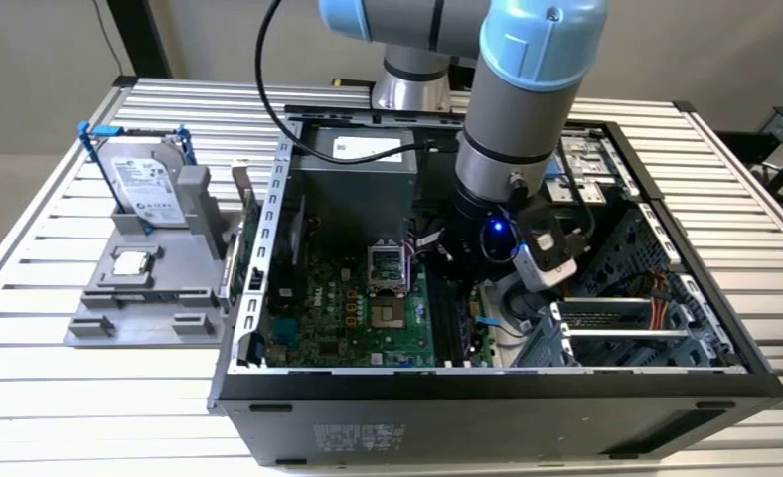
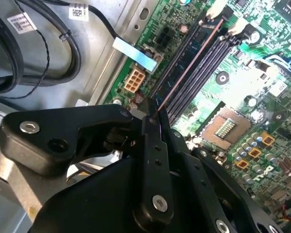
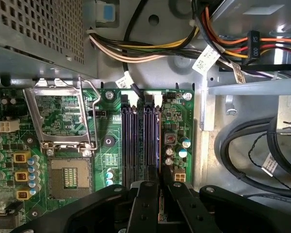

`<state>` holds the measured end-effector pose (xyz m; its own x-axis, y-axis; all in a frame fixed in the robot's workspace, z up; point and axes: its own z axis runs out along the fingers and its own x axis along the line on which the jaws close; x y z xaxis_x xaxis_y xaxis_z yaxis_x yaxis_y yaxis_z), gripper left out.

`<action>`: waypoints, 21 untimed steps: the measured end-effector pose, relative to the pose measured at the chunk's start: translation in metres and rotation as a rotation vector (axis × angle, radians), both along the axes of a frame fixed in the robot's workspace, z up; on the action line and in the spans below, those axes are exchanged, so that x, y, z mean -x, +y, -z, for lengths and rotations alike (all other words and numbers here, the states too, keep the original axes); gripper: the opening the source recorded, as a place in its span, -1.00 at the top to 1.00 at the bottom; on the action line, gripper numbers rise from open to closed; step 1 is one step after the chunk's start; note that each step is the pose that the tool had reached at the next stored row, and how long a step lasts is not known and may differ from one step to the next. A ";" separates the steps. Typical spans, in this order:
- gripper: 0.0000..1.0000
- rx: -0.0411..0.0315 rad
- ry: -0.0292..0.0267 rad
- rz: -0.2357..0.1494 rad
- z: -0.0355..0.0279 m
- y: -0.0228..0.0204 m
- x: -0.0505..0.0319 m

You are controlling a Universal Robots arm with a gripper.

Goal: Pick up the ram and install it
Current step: 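Insert the ram into the slot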

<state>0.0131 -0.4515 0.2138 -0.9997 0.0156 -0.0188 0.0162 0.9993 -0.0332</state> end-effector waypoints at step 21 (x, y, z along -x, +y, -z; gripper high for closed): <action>1.00 0.0014 0.0042 0.000 0.0076 0.0000 0.0003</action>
<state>0.0128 -0.4515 0.2062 -0.9998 0.0158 -0.0146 0.0163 0.9993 -0.0346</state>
